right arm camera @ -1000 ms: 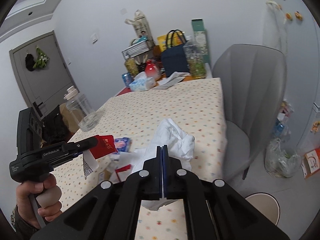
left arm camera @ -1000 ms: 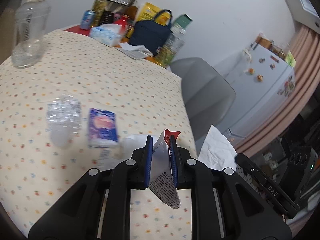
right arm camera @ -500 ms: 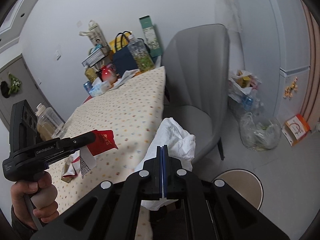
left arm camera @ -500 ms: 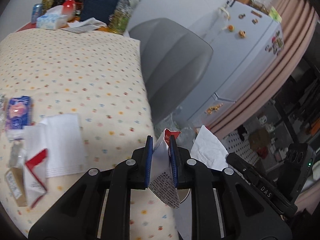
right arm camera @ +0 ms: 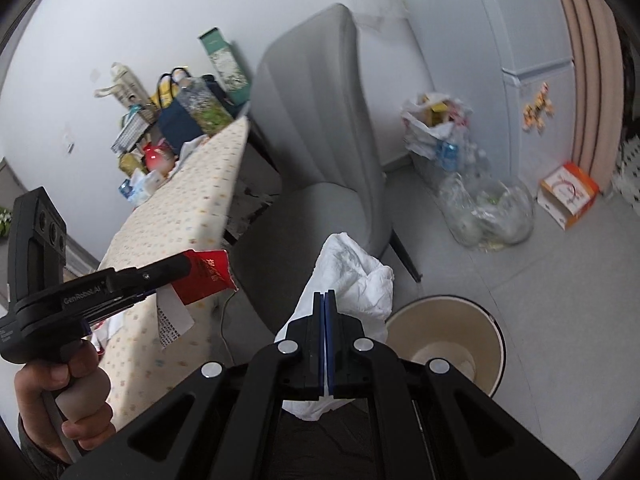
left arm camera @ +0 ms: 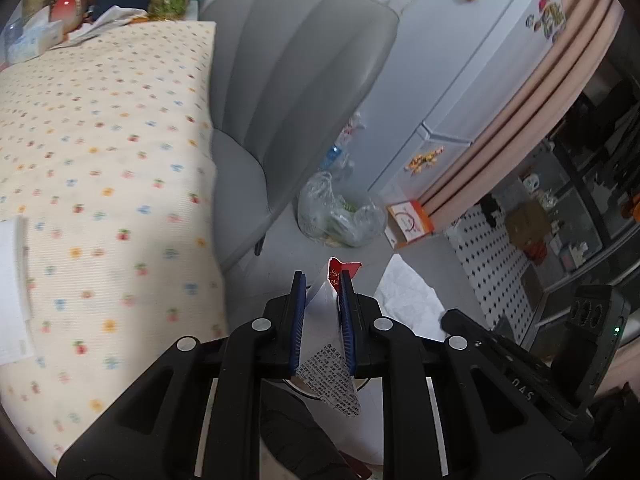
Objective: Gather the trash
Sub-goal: 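Carry both items over the bin and open both grippers, then move both tools back over the table toward the cardboard box, then close the left gripper on the brown cardboard box while the right gripper grasps red-and-white paper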
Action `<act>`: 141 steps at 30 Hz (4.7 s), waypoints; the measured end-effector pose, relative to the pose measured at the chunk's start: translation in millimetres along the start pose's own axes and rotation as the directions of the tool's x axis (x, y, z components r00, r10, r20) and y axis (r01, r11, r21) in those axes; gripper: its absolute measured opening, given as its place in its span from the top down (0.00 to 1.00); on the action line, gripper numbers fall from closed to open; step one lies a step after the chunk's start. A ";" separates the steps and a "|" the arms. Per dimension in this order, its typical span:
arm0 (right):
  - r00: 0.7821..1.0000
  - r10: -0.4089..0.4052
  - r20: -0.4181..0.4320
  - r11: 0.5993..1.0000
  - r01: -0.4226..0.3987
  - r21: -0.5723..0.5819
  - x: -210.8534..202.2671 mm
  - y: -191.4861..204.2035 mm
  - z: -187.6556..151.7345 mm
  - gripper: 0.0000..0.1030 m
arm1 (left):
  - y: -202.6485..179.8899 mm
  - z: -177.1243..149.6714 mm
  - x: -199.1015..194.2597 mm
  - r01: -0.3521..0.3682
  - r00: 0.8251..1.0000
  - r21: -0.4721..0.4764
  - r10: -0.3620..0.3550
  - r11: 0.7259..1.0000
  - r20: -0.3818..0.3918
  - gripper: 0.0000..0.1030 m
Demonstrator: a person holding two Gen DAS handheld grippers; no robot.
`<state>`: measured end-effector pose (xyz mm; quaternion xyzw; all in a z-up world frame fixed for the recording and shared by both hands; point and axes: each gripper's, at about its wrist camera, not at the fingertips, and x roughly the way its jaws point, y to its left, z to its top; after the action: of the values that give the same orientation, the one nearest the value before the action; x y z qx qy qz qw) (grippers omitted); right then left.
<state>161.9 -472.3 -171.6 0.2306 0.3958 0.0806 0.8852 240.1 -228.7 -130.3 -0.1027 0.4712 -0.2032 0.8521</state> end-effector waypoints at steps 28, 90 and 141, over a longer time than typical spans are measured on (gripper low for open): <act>0.984 -0.081 -0.156 0.945 0.125 0.301 59.0 -148.8 -57.3 0.52 | -49.5 -14.2 105.1 -0.039 0.983 0.097 0.056 0.995 -0.177 0.84; 0.999 0.030 0.022 0.973 -0.024 -0.230 -34.1 183.9 -25.4 0.08 | 179.5 -62.3 -197.9 -0.106 0.931 -0.351 0.217 0.930 0.294 0.11; 0.963 0.159 -0.217 0.871 -0.240 -0.429 49.5 324.3 -84.5 0.15 | 283.9 -123.8 -236.1 -0.064 0.934 -0.581 0.254 0.811 0.251 0.64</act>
<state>145.8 -141.5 -100.4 0.0504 0.4165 0.2815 0.8630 94.5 132.4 -120.9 -0.3405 0.3741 0.0371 0.8618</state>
